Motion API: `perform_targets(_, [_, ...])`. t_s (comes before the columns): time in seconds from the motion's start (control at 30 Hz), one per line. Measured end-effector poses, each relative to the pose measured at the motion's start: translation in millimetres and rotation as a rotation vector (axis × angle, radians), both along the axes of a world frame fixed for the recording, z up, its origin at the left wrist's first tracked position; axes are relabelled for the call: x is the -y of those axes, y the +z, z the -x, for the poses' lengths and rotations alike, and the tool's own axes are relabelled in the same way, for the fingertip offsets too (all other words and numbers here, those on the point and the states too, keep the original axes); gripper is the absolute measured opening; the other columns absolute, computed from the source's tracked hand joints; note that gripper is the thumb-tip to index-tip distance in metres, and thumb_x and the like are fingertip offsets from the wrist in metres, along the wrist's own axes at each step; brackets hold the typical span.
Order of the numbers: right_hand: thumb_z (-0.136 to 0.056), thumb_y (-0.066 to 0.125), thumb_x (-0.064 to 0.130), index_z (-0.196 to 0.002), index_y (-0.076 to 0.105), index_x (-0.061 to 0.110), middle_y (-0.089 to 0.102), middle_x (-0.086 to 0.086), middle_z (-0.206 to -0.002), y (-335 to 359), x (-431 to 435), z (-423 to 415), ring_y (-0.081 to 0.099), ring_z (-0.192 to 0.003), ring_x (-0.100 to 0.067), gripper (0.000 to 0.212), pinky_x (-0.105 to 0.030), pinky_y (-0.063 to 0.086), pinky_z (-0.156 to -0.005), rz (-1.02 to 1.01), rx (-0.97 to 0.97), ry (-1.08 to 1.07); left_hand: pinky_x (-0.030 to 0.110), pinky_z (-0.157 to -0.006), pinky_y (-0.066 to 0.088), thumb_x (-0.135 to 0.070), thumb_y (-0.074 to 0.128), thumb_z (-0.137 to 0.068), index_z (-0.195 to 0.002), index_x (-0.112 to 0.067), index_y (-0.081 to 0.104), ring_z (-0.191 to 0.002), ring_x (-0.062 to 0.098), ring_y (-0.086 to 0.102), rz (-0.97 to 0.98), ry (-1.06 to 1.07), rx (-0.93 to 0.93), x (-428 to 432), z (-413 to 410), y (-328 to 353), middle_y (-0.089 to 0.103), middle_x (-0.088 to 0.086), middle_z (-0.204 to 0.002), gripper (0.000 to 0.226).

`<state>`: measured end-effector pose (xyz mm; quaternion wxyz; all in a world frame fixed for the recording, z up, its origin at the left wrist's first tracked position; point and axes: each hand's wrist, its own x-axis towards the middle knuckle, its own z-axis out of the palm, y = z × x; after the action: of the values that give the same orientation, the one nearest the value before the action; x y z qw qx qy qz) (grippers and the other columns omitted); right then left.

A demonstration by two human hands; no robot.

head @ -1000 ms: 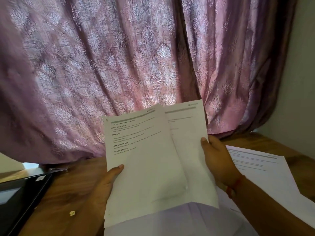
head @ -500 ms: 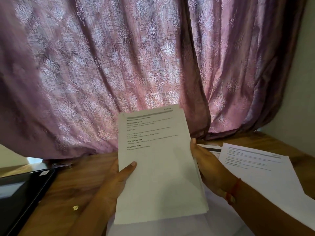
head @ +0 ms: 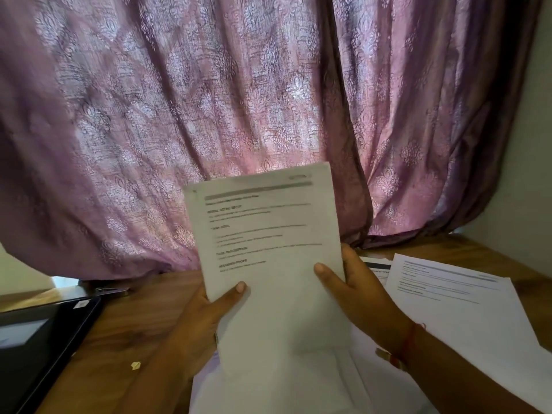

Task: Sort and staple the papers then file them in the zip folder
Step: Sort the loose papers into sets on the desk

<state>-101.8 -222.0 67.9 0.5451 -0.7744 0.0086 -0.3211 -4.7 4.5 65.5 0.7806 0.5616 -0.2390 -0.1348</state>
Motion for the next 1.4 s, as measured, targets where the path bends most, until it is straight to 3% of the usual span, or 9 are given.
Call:
perform_targets(0.13, [-0.098, 0.054, 0.028, -0.133, 0.041, 0.04, 0.053, 0.025, -0.126, -9.9, 0.9, -1.5, 0.053, -0.114, 0.004, 0.039, -0.008, 0.042, -0.092, 0.126, -0.091, -0.032, 0.05, -0.099, 0.053, -0.012, 0.069, -0.082, -0.125, -0.013, 0.066, -0.11, 0.03, 0.071, -0.085, -0.005, -0.007, 0.3, -2.1, -9.5, 0.074, 0.01, -0.12, 0.043])
perform_targets(0.33, [-0.097, 0.058, 0.023, -0.123, 0.051, 0.036, 0.063, 0.021, -0.118, -9.7, 2.8, -5.8, 0.062, -0.108, 0.0, 0.029, -0.022, 0.052, -0.094, -0.004, -0.115, 0.011, 0.038, -0.079, 0.063, -0.009, 0.068, -0.084, -0.121, -0.011, 0.068, -0.102, 0.031, 0.073, -0.091, 0.021, -0.03, -1.5, -10.0, -11.6, 0.075, 0.012, -0.114, 0.037])
perform_targets(0.47, [-0.101, 0.048, 0.034, -0.111, 0.059, 0.03, 0.066, 0.016, -0.098, -5.4, 2.6, -2.7, 0.064, -0.091, -0.002, 0.015, -0.012, 0.048, -0.078, 0.03, -0.158, -0.077, 0.037, -0.069, 0.063, -0.02, 0.077, -0.077, -0.121, -0.017, 0.067, -0.097, 0.031, 0.075, -0.125, 0.043, -0.038, -4.4, -16.7, -16.3, 0.076, 0.01, -0.111, 0.045])
perform_targets(0.53, [-0.102, 0.04, 0.042, -0.1, 0.061, 0.022, 0.065, 0.008, -0.085, -7.8, 9.1, -3.3, 0.062, -0.081, -0.008, 0.029, -0.026, 0.051, -0.078, 0.091, -0.255, -0.198, 0.037, -0.068, 0.063, -0.024, 0.083, -0.075, -0.121, -0.02, 0.067, -0.096, 0.03, 0.075, -0.151, 0.043, -0.035, -4.9, -20.0, -20.4, 0.076, 0.01, -0.112, 0.049])
perform_targets(0.67, [-0.099, 0.026, 0.059, -0.118, 0.056, 0.019, 0.065, -0.005, -0.121, -21.0, 31.2, -6.2, 0.061, -0.109, -0.026, 0.054, -0.044, 0.047, -0.099, 0.523, -0.631, -0.458, 0.038, -0.068, 0.063, -0.03, 0.087, -0.074, -0.125, -0.02, 0.066, -0.096, 0.031, 0.075, -0.21, 0.031, -0.046, -5.7, -24.3, -30.0, 0.076, 0.009, -0.112, 0.056])
perform_targets(0.8, [-0.087, 0.021, 0.077, -0.133, 0.045, 0.017, 0.051, -0.02, -0.138, -34.5, 52.3, -3.3, 0.048, -0.125, -0.044, 0.079, -0.062, 0.029, -0.109, 0.585, -0.964, -0.563, 0.039, -0.072, 0.062, -0.019, 0.074, -0.088, -0.125, -0.019, 0.066, -0.094, 0.029, 0.076, -0.303, 0.038, -0.055, -6.0, -30.6, -40.9, 0.078, 0.007, -0.107, 0.038])
perform_targets(1.0, [-0.092, 0.024, 0.071, -0.145, 0.031, 0.017, 0.038, -0.024, -0.147, -38.3, 21.6, -0.6, 0.034, -0.135, -0.046, 0.076, -0.06, 0.025, -0.111, 0.575, -0.946, -0.383, 0.051, -0.089, 0.059, -0.045, 0.088, -0.07, -0.118, -0.023, 0.069, -0.101, 0.033, 0.074, -0.416, 0.091, -0.066, -11.9, -67.4, -69.6, 0.076, 0.007, -0.112, 0.057])
perform_targets(1.2, [-0.1, 0.029, 0.058, -0.135, 0.044, 0.01, 0.054, -0.014, -0.137, -23.1, 6.5, -1.6, 0.053, -0.122, -0.031, 0.061, -0.041, 0.043, -0.103, 0.458, -0.701, -0.235, 0.054, -0.095, 0.055, -0.059, 0.088, -0.07, -0.127, -0.03, 0.065, -0.109, 0.028, 0.072, -0.495, 0.069, -0.078, -19.1, -115.3, -100.7, 0.074, 0.002, -0.12, 0.068])
perform_targets(1.4, [-0.092, 0.018, 0.074, -0.149, 0.032, 0.016, 0.026, -0.023, -0.156, -26.5, 52.6, 5.4, 0.019, -0.144, -0.045, 0.082, -0.064, 0.009, -0.115, 0.496, -1.015, -0.497, 0.052, -0.092, 0.056, -0.065, 0.085, -0.069, -0.129, -0.034, 0.063, -0.109, 0.027, 0.072, -0.569, 0.064, -0.112, -23.0, -134.5, -116.3, 0.073, 0.0, -0.122, 0.072])
